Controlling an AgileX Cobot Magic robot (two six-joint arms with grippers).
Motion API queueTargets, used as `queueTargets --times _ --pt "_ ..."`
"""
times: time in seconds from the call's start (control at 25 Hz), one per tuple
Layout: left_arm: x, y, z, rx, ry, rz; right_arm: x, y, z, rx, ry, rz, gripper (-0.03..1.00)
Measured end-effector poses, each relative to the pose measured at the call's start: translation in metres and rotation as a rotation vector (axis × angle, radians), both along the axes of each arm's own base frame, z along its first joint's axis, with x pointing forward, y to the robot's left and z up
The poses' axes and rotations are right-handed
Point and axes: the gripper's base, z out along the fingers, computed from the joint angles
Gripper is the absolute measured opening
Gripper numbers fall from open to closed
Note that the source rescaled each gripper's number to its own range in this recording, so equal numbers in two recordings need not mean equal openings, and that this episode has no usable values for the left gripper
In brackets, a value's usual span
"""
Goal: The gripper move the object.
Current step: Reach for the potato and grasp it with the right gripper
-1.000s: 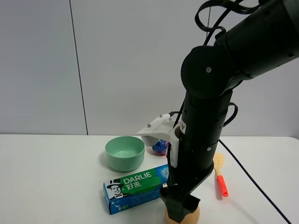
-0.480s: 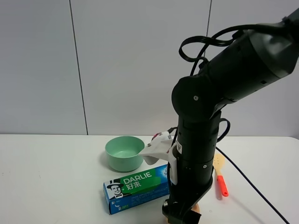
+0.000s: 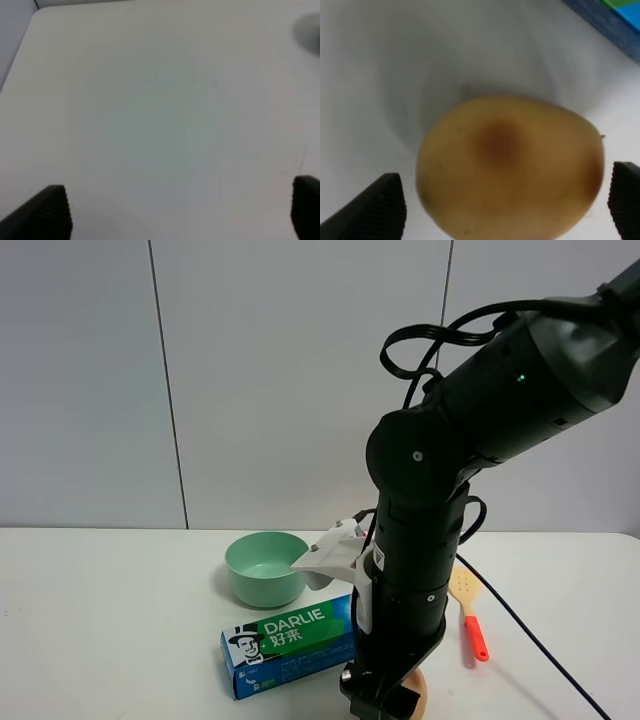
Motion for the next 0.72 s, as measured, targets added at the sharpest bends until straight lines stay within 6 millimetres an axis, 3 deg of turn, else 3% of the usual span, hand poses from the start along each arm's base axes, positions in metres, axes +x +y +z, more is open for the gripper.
queueTargets --times 0.32,0.52,0.72 --pt "0.0 0.0 0.0 0.0 0.0 0.0 0.001 -0.002 0.0 -0.017 -0.009 0.015 0.93" --pt "0.0 0.0 0.0 0.0 0.0 0.0 0.001 -0.002 -0.016 -0.045 0.027 0.009 0.93" --pt "0.0 0.0 0.0 0.0 0.0 0.0 0.002 -0.001 -0.018 -0.037 0.021 0.004 0.93"
